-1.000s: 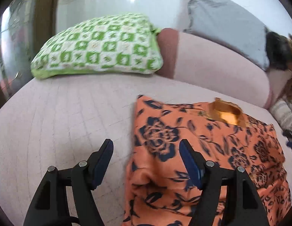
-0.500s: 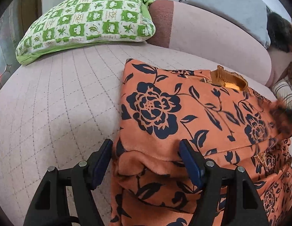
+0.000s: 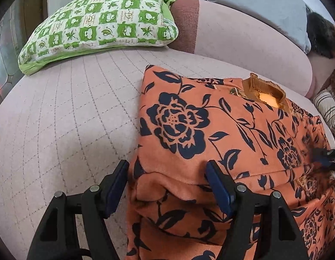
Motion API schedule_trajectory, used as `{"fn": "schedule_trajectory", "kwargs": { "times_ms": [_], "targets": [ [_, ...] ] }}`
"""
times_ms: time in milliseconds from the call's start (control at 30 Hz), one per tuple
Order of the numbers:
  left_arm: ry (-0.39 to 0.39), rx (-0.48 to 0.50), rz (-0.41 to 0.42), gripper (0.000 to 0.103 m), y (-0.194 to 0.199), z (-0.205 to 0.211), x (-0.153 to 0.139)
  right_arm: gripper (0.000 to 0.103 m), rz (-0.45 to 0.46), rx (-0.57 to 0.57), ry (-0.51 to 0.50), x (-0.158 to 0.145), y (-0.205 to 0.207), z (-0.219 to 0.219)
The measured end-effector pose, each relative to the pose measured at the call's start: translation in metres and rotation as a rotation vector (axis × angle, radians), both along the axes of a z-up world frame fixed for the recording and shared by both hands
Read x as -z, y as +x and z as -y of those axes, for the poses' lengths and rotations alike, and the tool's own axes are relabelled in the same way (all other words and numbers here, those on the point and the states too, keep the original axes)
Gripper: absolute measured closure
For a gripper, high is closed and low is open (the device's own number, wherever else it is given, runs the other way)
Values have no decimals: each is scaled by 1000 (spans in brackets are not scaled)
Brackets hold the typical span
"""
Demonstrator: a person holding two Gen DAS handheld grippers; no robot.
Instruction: Fold small clothes
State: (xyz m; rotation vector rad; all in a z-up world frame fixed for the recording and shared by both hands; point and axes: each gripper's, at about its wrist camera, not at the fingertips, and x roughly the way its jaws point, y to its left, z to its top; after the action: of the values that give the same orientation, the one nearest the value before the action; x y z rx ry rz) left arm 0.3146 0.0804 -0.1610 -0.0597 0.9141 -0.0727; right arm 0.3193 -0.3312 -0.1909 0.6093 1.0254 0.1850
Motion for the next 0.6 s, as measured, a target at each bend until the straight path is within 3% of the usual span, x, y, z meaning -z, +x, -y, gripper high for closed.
{"fn": "schedule_trajectory", "kwargs": {
  "times_ms": [67, 167, 233, 267, 300, 333, 367, 500, 600],
  "targets": [
    [-10, -14, 6, 30, -1, -4, -2, 35, 33, 36, 4, -19, -5, -1],
    [-28, -48, 62, 30, -7, -10, -16, 34, 156, -25, -39, -47, -21, -16],
    [-42, -44, 90, 30, -11, -10, -23, 13, 137, -5, -24, -34, -21, -17],
    [-23, -32, 92, 29, -12, -7, -23, 11, 67, 8, -30, -15, -12, -12],
    [34, -24, 69, 29, -9, -2, -16, 12, 37, 22, 5, 2, -9, -5],
    [84, -28, 21, 29, -4, 1, -5, 12, 73, 50, 29, -6, -15, -2],
    [77, -38, -23, 26, 0, -2, 6, 12, 80, 67, 37, -14, -18, -2],
    [18, -86, 22, 26, -6, -13, -6, 12, 152, 79, -28, -55, -50, -14],
    [-13, -84, 1, 26, -27, -20, -12, 12, 173, 73, -79, -71, -96, -6]
  ]
}}
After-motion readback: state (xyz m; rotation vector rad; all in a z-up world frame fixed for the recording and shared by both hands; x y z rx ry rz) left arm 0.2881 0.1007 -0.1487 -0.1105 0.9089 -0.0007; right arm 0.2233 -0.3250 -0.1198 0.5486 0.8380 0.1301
